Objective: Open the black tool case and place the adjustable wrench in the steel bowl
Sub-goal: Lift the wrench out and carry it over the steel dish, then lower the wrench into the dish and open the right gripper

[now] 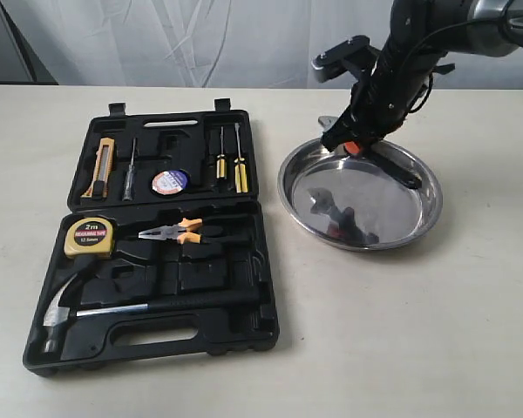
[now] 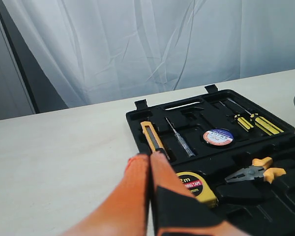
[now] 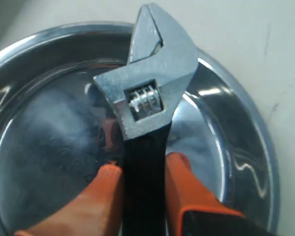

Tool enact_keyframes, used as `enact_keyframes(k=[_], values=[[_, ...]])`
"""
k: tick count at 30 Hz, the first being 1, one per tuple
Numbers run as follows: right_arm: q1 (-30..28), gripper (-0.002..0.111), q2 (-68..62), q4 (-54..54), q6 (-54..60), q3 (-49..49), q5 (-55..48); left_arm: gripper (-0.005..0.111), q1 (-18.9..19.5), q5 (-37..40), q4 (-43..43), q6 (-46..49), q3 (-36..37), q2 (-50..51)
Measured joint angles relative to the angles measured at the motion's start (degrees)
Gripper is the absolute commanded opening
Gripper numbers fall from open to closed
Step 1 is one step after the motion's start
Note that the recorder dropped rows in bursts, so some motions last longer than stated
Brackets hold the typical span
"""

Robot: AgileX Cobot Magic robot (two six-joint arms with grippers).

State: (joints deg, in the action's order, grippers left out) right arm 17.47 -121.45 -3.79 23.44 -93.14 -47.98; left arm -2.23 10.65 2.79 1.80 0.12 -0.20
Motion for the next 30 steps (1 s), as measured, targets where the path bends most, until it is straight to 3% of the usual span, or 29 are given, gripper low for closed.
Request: enact_keyframes(k=[12,14,17,19,27,30], values=[[0.0,0.000,-5.1,-4.4,1.5,0.0,2.4,0.000,0.0,0.0,0.0,0.0,0.0,0.0],[0.0,0.007,-5.1,-4.4,1.5,0.0,1.9,0.000,0.0,0.0,0.0,0.0,0.0,0.0],[0.0,0.036,-5.1,-4.4,1.5,0.0,0.0,0.000,0.0,0.0,0.0,0.0,0.0,0.0],[0.0,0.039,-5.1,-5.0,1.5,0.0,-0.9,0.000,0.0,0.0,0.0,0.0,0.0,0.0],[0.0,0.036,-2.3,-5.7,1.0,0.0,-3.5,0.000,0.0,0.0,0.0,0.0,0.0,0.0],[0.0,0.000,2.1,-5.7,-1.2,0.0,-6.6,0.000,0.0,0.0,0.0,0.0,0.0,0.0]])
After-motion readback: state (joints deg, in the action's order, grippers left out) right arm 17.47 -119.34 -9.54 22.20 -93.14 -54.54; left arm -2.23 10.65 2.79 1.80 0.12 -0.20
